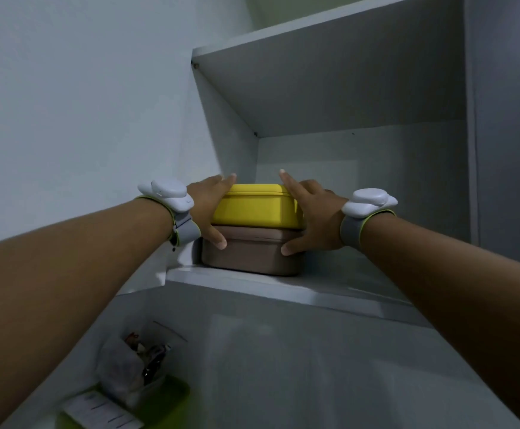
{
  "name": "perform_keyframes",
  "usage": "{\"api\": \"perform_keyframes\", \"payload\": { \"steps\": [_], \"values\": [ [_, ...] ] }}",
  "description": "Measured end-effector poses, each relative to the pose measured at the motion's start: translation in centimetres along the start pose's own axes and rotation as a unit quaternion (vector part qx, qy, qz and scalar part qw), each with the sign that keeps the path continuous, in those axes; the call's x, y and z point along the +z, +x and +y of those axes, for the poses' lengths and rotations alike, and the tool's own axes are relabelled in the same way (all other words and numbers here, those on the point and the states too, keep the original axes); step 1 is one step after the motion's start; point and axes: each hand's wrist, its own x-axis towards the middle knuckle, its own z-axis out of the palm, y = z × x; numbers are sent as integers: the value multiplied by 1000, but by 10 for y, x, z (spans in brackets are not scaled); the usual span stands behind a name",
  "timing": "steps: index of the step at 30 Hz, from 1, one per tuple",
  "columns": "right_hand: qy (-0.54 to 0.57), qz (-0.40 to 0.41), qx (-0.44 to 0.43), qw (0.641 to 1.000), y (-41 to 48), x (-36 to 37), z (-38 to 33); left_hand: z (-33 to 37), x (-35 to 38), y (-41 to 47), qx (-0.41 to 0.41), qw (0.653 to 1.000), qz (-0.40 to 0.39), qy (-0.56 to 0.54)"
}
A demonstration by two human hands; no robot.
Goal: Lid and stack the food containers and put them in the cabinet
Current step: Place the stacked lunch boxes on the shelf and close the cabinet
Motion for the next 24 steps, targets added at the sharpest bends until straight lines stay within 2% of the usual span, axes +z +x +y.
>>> {"api": "perform_keyframes", "payload": {
  "steps": [4, 9, 12, 15, 19, 21, 24],
  "values": [
    [-7, 23, 13, 1000, -36, -12, -11, 7, -19, -52, -20, 999, 20, 21],
    [-40, 40, 24, 998, -93, -61, -42, 2, -64, -130, -26, 997, 56, 42],
    [-56, 42, 43, 997, -129, -85, -65, -1, -83, -174, -32, 992, 72, 95],
    [-55, 44, 59, 996, -174, -113, -100, -13, -112, -233, -40, 979, 89, 178],
    [-42, 41, 71, 996, -217, -136, -136, -34, -142, -295, -68, 944, 184, 266],
    [-38, 46, 80, 995, -237, -148, -151, -41, -154, -319, -104, 934, 227, 255],
    [-54, 32, 80, 995, -265, -163, -172, -38, -165, -353, -174, 940, 269, 113]
  ]
}}
